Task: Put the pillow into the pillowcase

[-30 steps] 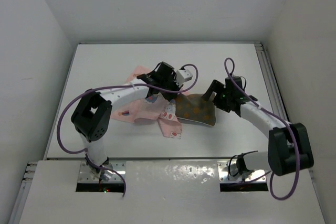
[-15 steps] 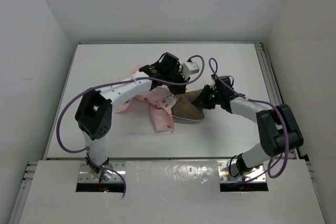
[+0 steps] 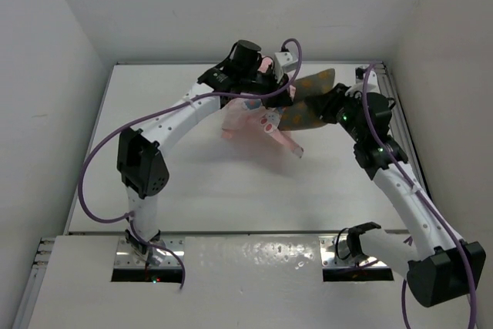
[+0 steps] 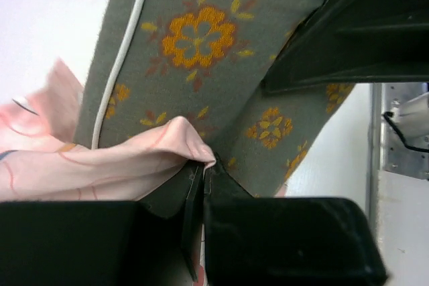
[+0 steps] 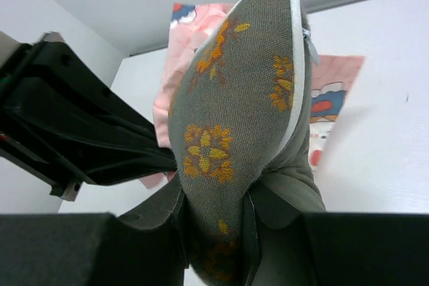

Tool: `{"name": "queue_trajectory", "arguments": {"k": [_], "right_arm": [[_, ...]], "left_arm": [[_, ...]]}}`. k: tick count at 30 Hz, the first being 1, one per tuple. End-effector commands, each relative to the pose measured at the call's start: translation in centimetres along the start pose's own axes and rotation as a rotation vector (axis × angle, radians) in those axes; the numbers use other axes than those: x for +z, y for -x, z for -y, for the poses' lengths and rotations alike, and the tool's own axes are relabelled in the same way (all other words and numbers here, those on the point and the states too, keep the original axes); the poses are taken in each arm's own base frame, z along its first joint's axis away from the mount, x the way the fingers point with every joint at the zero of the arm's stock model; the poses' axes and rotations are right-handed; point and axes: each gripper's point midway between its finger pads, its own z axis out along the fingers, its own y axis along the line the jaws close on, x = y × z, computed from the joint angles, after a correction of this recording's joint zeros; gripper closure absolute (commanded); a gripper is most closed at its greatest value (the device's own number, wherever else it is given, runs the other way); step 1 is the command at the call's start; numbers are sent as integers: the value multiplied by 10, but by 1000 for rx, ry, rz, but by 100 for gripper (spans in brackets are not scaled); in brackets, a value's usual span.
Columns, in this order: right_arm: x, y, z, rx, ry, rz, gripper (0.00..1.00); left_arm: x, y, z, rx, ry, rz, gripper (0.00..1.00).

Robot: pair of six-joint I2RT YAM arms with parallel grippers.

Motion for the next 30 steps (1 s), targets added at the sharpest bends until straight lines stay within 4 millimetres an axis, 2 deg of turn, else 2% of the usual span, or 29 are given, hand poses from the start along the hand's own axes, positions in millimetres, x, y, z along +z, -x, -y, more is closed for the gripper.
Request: {"name": "queue_trajectory", "arguments": {"k": [1, 7, 9, 10, 11, 12, 13, 15, 16, 18, 19, 20, 23, 24, 25, 26, 27, 28, 29, 30], "right_arm": [[-12, 48, -60, 8, 221, 186, 100], [5, 23, -55, 38, 219, 149, 100], [14, 10, -48, 35, 194, 107, 100], [21, -5, -43, 38, 177, 57, 100], [23, -14, -40, 41, 164, 25, 100], [25, -19, -36, 44, 151, 8, 100], [26, -30, -30, 51, 132, -22, 100], [25, -34, -26, 63, 112, -31, 100], [23, -33, -23, 69, 102, -29, 100], [21, -36, -15, 95, 55, -39, 100], [20, -39, -10, 109, 29, -47, 100], [18, -42, -4, 138, -9, -47, 100], [11, -84, 17, 171, -104, -155, 100], [7, -101, 17, 167, -101, -204, 90], [4, -125, 24, 148, -109, -268, 85], [-1, -141, 20, 130, -73, -327, 79], [-9, -160, 21, 106, -78, -396, 59], [-21, -180, 34, 60, -128, -475, 45], [-22, -179, 34, 45, -122, -473, 34], [-34, -187, 55, 26, -229, -500, 25]], "left_arm": [[6, -7, 15, -55, -87, 0, 100], [1, 32, 37, -52, -218, 117, 100], [-3, 53, 46, -72, -277, 182, 100], [-4, 60, 48, -75, -287, 206, 100], [-6, 72, 48, -59, -299, 249, 100], [-6, 76, 47, -75, -300, 260, 100], [-4, 76, 41, -73, -288, 268, 100], [1, 76, 22, -72, -201, 260, 100], [8, 60, 14, -106, -172, 208, 99], [14, 47, -7, -60, -68, 156, 93], [17, 28, -7, -72, -57, 93, 91], [17, 15, -17, -16, -10, 50, 84], [14, -52, -28, -12, 55, -146, 68], [11, -64, -28, -5, 62, -183, 65], [2, -78, -29, 4, 76, -237, 57], [-2, -86, -29, 52, 71, -264, 53], [-10, -95, -25, 62, 67, -291, 50], [-16, -106, -22, 82, 52, -321, 46], [-21, -106, -21, 98, 44, -324, 45], [-27, -102, -19, 113, 43, -319, 43]]}}
